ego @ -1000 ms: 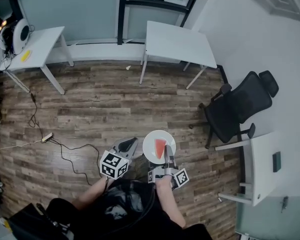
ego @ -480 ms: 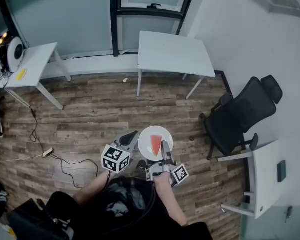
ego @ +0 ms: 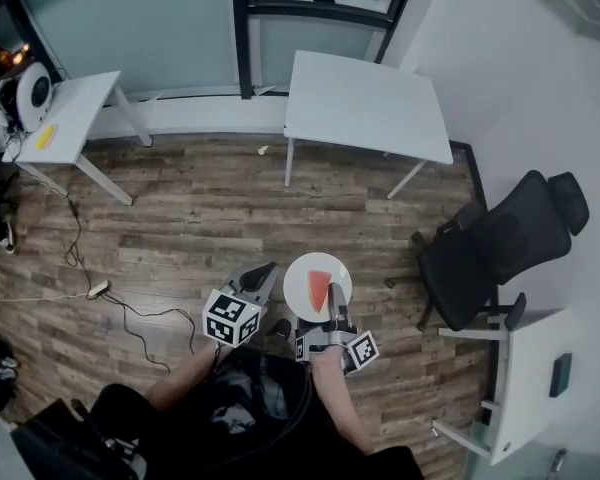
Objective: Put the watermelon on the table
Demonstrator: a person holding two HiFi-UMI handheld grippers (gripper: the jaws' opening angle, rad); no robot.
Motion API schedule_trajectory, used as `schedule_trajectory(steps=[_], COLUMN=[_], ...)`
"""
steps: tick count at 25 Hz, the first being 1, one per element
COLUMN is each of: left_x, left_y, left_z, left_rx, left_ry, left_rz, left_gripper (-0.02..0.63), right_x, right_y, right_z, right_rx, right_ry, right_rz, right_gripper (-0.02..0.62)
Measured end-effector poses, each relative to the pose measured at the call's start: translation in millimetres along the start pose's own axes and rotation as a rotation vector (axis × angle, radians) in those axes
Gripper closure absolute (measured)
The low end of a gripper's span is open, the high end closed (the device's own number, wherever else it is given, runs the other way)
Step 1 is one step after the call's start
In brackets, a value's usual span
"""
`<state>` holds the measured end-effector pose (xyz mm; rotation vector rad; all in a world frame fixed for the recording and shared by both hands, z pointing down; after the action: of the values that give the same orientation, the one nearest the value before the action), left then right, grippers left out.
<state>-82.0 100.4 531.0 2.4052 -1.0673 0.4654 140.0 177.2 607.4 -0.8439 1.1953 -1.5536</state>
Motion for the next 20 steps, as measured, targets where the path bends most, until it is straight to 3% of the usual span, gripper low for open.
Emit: schedule_trajectory(steps=[14,20], left_x=[119.9,174.1], left_y=[138.1,179.8], left_z=[108.4,153.1], left_rx=[-0.01,0.055], left_ry=[0.0,0.009], left_rz=[-0.058,-0.097], left_gripper=[0.601,0.601], right_x=[203.8,263.9], right_y=[17.8,20.9], right_z=[50.1,69.8], right_rx=[-0.064,-0.055], right_ry=[0.033,-0.004], right_rz=[-0.009,0.033], right_gripper=[0.569,0.569])
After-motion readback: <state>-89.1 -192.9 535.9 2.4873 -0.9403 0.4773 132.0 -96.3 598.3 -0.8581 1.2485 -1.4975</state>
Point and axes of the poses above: the fingertips, and each gripper's own axes: x forward along the fingers, y to its left, z out of its top, the point moved 10 cm from there along -x, backward along the fingers, and after that the axes turned 8 degrees about y, right-handed, at the moved point
